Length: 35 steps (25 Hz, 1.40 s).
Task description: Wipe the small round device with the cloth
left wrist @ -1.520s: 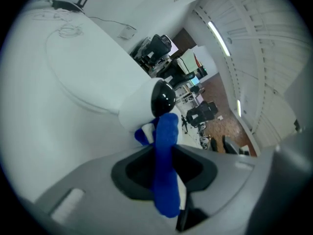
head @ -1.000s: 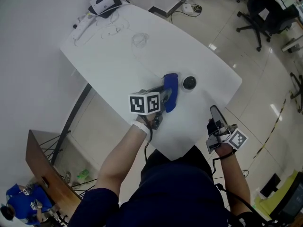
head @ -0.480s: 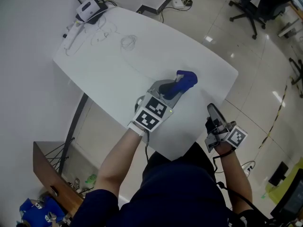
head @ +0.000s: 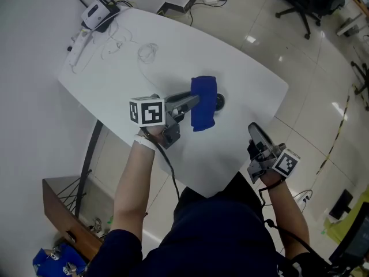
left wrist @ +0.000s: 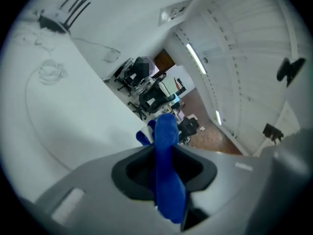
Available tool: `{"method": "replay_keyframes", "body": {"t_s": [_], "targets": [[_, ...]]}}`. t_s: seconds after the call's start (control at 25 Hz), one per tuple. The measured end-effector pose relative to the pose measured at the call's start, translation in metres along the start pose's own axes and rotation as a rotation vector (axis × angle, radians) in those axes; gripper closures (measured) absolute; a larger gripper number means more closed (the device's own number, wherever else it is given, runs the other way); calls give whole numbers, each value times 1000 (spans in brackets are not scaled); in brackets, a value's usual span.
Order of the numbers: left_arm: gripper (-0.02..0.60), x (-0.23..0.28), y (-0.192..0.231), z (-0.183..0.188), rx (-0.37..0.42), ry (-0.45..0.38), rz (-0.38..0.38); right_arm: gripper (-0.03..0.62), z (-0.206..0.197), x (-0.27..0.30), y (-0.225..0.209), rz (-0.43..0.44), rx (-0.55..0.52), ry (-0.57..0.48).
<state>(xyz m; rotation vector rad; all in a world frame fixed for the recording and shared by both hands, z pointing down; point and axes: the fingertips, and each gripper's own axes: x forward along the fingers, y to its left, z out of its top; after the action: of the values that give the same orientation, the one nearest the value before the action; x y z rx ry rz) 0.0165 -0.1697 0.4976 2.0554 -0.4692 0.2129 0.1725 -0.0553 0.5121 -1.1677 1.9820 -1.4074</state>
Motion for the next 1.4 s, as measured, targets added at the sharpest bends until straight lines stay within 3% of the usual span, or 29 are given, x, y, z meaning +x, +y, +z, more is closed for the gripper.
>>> {"method": "replay_keyframes", "body": {"t_s": [0.24, 0.36, 0.48, 0.64, 0.8, 0.88, 1.04, 1.24, 1.32, 1.4], "targets": [[469, 4, 15, -8, -225, -6, -151, 480, 3, 4, 0, 5, -7, 24], [469, 4, 29, -9, -358, -43, -203, 480, 3, 12, 3, 13, -16, 37], [469, 3, 43, -5, -436, -100, -263, 480, 3, 21, 8, 22, -31, 54], [477, 0, 71, -2, -507, -167, -229, 480, 4, 29, 11, 30, -35, 62], [477, 1, 75, -7, -467, -132, -160, 480, 8, 28, 9, 24, -37, 55], [477, -1, 69, -6, -343, -87, -61, 482, 10, 26, 8, 19, -44, 47], [477, 1, 27, 1, 198, 106, 217, 490, 13, 22, 8, 1, -65, 34], [477, 13, -23, 14, 799, 261, 430, 490, 8, 24, 15, 11, -80, 30], [477, 22, -38, 9, 1009, 335, 475, 490, 6, 22, 19, 16, -84, 26], [477, 35, -56, -6, 1161, 422, 461, 490, 4, 17, 22, 17, -88, 22]]}}
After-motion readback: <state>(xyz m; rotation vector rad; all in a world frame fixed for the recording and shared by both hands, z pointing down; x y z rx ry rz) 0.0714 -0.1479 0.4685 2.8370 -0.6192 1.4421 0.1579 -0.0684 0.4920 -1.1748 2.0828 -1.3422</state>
